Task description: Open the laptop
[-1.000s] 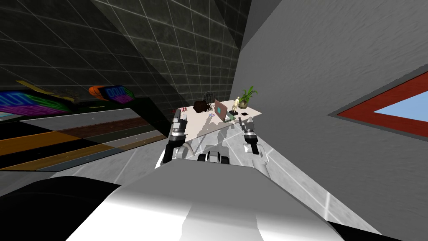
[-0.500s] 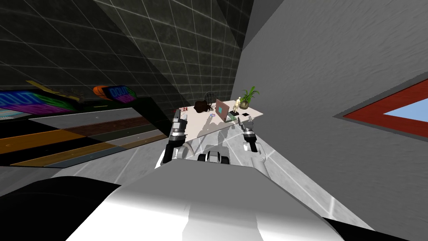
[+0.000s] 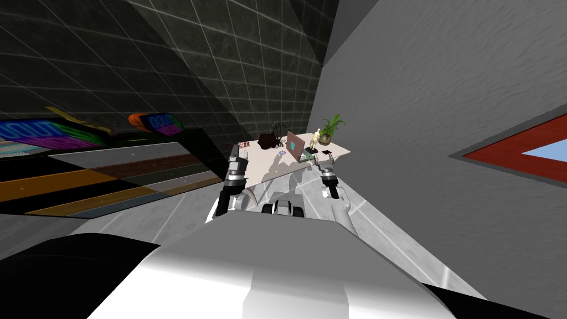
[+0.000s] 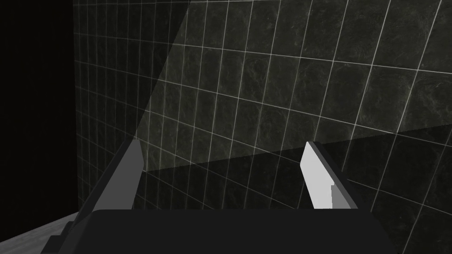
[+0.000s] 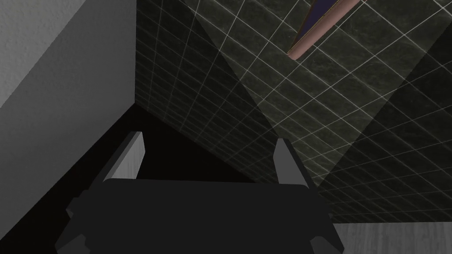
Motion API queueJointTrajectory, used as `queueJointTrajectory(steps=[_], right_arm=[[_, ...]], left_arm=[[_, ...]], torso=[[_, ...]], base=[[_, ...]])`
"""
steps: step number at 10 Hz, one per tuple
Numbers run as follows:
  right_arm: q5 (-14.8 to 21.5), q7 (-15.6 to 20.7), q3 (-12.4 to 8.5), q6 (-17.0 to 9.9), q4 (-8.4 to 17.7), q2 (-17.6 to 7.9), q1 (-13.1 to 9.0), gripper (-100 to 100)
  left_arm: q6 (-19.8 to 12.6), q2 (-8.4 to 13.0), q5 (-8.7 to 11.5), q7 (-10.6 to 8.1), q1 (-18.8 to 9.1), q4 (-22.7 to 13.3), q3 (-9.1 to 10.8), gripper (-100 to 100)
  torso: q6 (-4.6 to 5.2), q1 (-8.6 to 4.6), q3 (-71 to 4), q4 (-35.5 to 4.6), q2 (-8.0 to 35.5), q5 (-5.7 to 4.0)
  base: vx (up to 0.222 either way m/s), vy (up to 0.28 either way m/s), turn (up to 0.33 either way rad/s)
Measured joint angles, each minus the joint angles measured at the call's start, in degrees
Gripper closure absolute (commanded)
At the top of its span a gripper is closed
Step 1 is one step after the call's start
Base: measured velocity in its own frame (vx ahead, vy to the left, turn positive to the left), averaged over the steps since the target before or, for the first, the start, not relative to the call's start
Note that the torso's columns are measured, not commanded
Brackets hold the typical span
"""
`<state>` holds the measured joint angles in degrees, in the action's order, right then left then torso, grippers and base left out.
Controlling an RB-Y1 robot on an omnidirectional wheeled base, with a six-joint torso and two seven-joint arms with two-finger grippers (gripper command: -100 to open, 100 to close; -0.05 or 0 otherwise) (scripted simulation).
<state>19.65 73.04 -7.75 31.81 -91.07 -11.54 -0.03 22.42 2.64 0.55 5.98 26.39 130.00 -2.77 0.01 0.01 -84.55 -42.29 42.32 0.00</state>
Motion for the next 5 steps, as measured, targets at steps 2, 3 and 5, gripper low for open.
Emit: queueJointTrajectory(steps=[2, 3, 5], right_arm=[[1.2, 3.0, -0.3, 0.2, 1.7, 0.1, -1.3, -100], [1.9, 4.6, -0.7, 0.6, 3.2, 0.0, -2.2, -100], [2.6, 7.2, -0.8, 0.9, 4.2, 0.2, -2.9, -100]], left_arm=[[0.0, 0.0, 0.0, 0.00, 0.0, 0.0, 0.00, 0], [0.0, 0.0, 0.0, 0.00, 0.0, 0.0, 0.00, 0], [0.0, 0.0, 0.0, 0.00, 0.0, 0.0, 0.00, 0]], torso=[[-0.01, -0.01, 0.0, 0.0, 0.0, 0.00], [-0.02, -0.03, 0.0, 0.0, -0.1, -0.01], [0.00, 0.00, 0.0, 0.0, 0.0, 0.00]], base=[[0.013, -0.006, 0.047], [0.013, -0.007, 0.029], [0.011, -0.003, 0.017]])
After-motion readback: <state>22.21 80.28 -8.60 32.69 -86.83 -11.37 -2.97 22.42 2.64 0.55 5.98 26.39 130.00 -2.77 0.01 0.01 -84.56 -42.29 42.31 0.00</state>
